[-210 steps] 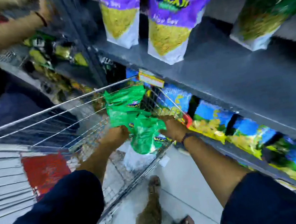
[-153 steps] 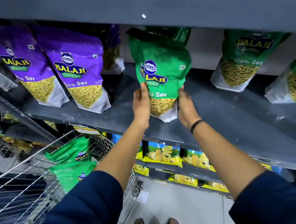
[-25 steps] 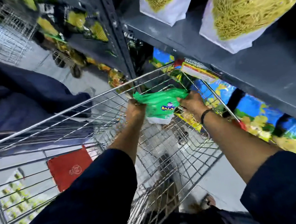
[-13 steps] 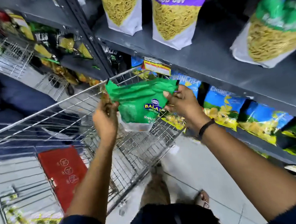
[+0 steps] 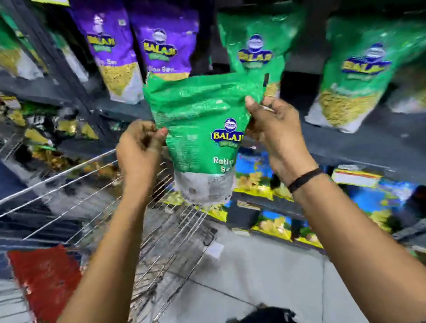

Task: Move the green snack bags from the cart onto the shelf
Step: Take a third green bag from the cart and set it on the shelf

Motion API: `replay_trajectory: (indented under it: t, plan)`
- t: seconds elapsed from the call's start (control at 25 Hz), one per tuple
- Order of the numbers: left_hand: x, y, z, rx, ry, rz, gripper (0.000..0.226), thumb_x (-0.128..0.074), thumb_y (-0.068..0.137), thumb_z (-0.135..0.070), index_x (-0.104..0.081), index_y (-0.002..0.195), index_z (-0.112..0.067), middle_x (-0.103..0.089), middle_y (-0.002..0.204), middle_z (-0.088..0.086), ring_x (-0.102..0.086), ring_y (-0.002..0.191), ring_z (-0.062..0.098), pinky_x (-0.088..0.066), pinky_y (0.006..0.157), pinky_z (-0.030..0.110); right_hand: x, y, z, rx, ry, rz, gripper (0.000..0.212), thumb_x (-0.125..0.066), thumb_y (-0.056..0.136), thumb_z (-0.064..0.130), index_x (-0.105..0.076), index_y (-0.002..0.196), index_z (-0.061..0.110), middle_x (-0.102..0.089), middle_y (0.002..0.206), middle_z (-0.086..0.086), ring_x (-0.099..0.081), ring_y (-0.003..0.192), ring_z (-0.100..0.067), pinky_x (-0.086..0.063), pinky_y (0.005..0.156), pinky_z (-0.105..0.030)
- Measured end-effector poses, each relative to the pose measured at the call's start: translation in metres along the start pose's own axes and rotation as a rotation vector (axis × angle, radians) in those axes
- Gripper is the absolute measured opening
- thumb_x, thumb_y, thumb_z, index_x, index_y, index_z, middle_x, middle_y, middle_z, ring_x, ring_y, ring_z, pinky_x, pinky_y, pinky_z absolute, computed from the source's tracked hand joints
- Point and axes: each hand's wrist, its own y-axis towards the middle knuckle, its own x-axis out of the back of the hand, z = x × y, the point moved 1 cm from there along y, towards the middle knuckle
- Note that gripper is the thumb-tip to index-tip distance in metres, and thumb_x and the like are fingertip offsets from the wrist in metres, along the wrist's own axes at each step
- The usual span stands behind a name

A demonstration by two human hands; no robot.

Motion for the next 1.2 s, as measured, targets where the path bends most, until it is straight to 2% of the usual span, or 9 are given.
replay_trajectory:
  t: [0.04, 0.12, 0.2, 0.4, 0.64, 0.8, 0.92, 1.08, 1.2]
  plan:
    - [-0.015, -0.001, -0.008, -0.023, 0.006, 0.061, 0.017, -0.060, 0.075, -0.023, -0.049, 0.063, -0.030, -0.057, 0.060, -0.009, -0.054, 0.061, 0.016, -0.046, 0.065, 0.033, 0.016, -0.003, 0.007, 0.027, 0.004, -0.046, 0.013, -0.064, 0.078, 0.024, -0.054, 0.076, 0.016, -0.053, 0.068, -0.004, -0.044, 0.067, -0.016, -0.034, 0.066, -0.034]
    - [-0.055, -0.004, -0.024, -0.064, -0.033, 0.186, 0.024, -0.062, 0.078, -0.017, -0.046, 0.064, -0.028, -0.057, 0.055, -0.012, -0.053, 0.054, -0.001, -0.044, 0.058, 0.023, 0.054, -0.008, 0.024, 0.073, 0.022, -0.187, 0.014, -0.064, 0.076, 0.027, -0.053, 0.077, 0.019, -0.046, 0.074, -0.008, -0.038, 0.073, -0.019, -0.030, 0.068, -0.037]
    - [-0.095, -0.006, -0.035, -0.119, -0.040, 0.293, 0.021, -0.062, 0.076, -0.022, -0.046, 0.063, -0.029, -0.059, 0.050, -0.016, -0.049, 0.048, -0.008, -0.040, 0.054, 0.019, 0.092, -0.009, 0.038, 0.095, 0.062, -0.305, 0.015, -0.064, 0.080, 0.019, -0.052, 0.071, 0.020, -0.052, 0.071, -0.004, -0.045, 0.069, -0.017, -0.037, 0.068, -0.033]
    - [-0.219, -0.018, -0.092, -0.188, -0.033, 0.449, 0.027, -0.065, 0.076, -0.021, -0.045, 0.059, -0.029, -0.056, 0.058, -0.003, -0.055, 0.061, 0.020, -0.045, 0.065, 0.036, 0.198, 0.000, 0.089, 0.200, 0.053, -0.508, 0.020, -0.059, 0.086, 0.015, -0.056, 0.066, 0.016, -0.057, 0.058, 0.004, -0.045, 0.051, -0.003, -0.037, 0.052, -0.020]
    - [-0.369, -0.035, -0.158, -0.254, -0.041, 0.528, 0.023, -0.061, 0.073, -0.030, -0.043, 0.058, -0.026, -0.054, 0.054, -0.008, -0.059, 0.063, 0.023, -0.051, 0.066, 0.042, 0.329, 0.049, 0.146, 0.261, -0.002, -0.670, 0.024, -0.060, 0.085, 0.019, -0.054, 0.063, 0.017, -0.044, 0.048, 0.003, -0.032, 0.035, -0.002, -0.029, 0.039, -0.017]
    - [-0.429, -0.038, -0.168, -0.240, -0.039, 0.482, 0.015, -0.060, 0.070, -0.034, -0.049, 0.068, -0.024, -0.066, 0.066, 0.006, -0.066, 0.069, 0.032, -0.054, 0.067, 0.047, 0.377, 0.087, 0.164, 0.263, -0.019, -0.710, 0.036, -0.055, 0.086, 0.007, -0.038, 0.056, 0.020, -0.032, 0.030, 0.013, -0.026, 0.030, -0.001, -0.021, 0.031, -0.015]
    - [-0.468, -0.044, -0.168, -0.206, 0.018, 0.464, 0.018, -0.064, 0.076, -0.029, -0.049, 0.067, -0.023, -0.072, 0.075, 0.014, -0.065, 0.072, 0.033, -0.054, 0.068, 0.047, 0.410, 0.111, 0.155, 0.218, -0.093, -0.748, 0.031, -0.048, 0.082, -0.002, -0.051, 0.059, 0.018, -0.046, 0.039, 0.014, -0.035, 0.036, 0.001, -0.030, 0.039, -0.016]
    - [-0.491, -0.051, -0.153, -0.216, 0.140, 0.418, 0.021, -0.059, 0.082, -0.028, -0.055, 0.078, -0.008, -0.069, 0.086, 0.022, -0.062, 0.080, 0.036, -0.050, 0.070, 0.043, 0.428, 0.119, 0.129, 0.130, -0.065, -0.725, 0.010, -0.055, 0.086, 0.011, -0.059, 0.079, 0.017, -0.060, 0.059, 0.011, -0.052, 0.048, 0.004, -0.050, 0.059, -0.019]
    - [-0.502, -0.055, -0.148, -0.166, -0.068, 0.593, 0.032, -0.053, 0.084, -0.029, -0.055, 0.095, 0.000, -0.059, 0.085, 0.012, -0.054, 0.082, 0.023, -0.041, 0.077, 0.026, 0.433, 0.120, 0.124, 0.226, -0.187, -0.822, 0.014, -0.051, 0.090, 0.014, -0.063, 0.089, 0.008, -0.058, 0.075, 0.004, -0.052, 0.065, -0.002, -0.044, 0.074, -0.030]
